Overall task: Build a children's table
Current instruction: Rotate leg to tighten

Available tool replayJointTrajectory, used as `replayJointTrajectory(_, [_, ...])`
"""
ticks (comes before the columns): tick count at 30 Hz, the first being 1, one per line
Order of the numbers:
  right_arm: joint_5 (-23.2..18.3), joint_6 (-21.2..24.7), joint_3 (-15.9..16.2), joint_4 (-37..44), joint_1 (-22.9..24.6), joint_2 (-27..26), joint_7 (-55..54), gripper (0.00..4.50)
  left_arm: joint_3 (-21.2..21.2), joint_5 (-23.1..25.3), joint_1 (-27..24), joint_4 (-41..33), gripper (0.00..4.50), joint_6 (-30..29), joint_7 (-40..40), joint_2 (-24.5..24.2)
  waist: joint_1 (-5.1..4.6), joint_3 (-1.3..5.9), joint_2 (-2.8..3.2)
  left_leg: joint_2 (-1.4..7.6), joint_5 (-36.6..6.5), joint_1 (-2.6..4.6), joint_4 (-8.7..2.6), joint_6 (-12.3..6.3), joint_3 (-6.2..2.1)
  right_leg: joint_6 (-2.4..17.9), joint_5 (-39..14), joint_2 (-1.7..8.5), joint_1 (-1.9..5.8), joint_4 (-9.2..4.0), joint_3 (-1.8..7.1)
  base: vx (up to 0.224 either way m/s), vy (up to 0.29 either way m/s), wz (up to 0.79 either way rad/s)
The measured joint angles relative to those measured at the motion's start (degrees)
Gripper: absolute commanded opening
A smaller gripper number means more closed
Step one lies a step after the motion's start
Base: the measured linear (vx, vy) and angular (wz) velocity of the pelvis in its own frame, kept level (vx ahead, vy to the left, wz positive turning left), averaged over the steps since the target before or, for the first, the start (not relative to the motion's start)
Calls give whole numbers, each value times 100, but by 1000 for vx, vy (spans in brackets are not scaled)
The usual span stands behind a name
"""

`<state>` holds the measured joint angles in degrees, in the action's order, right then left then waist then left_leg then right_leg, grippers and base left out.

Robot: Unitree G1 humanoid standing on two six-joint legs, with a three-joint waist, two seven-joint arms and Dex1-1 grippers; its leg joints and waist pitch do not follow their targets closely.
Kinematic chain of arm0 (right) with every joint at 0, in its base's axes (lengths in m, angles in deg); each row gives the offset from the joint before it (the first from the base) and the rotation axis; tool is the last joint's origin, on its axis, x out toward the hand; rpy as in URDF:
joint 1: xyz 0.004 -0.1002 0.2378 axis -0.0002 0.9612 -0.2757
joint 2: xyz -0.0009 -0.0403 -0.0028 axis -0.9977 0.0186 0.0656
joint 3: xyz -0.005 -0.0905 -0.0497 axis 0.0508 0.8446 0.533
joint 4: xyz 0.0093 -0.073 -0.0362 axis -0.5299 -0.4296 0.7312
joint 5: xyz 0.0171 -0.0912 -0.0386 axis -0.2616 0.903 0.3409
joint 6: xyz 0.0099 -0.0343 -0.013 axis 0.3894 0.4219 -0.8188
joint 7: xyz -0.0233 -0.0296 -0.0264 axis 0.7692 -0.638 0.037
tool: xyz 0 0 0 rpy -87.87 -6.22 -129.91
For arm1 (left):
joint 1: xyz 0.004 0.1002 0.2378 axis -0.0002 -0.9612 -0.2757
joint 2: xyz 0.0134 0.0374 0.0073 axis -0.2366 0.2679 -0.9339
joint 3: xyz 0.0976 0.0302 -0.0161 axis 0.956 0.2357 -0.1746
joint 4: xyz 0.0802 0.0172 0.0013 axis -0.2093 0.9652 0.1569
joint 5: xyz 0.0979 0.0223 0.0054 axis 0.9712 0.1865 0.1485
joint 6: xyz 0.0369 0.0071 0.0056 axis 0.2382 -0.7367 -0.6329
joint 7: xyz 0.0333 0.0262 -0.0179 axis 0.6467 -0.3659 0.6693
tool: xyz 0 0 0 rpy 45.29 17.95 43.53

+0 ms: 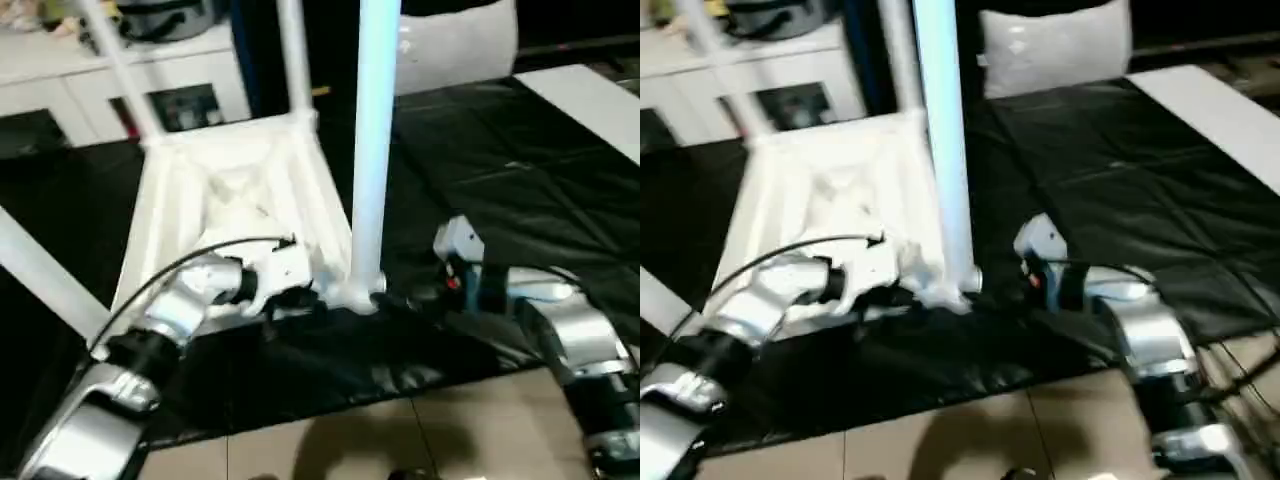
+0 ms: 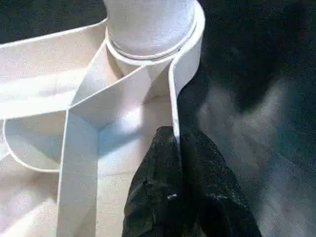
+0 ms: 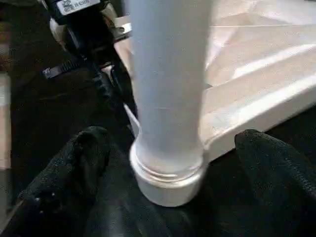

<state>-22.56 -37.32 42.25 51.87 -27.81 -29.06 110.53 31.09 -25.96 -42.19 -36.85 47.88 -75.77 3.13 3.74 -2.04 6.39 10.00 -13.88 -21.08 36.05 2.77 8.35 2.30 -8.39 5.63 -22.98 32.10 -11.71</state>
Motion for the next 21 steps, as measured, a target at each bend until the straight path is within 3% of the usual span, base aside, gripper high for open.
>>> replayJointTrajectory(7, [-160,7,212,-207,-184,34,884,419,166,-66,-128,-260,0,206,-511,-149,226,19,-66,3,0,4,1,0,14,3,-1,1,-6,9,13,0,0,0])
replayJointTrajectory(10, [-271,87,319,-216,-185,45,1146,377,183,-128,-223,-452,0,201,-630,-199,286,28,-89,4,-1,7,1,0,24,3,0,0,-9,13,21,0,0,0])
replayJointTrajectory(21, [-309,115,416,-400,-242,-87,1376,279,256,-153,-279,-592,0,196,-821,-274,328,32,-97,6,0,10,15,1,30,12,5,0,-10,22,27,0,0,0])
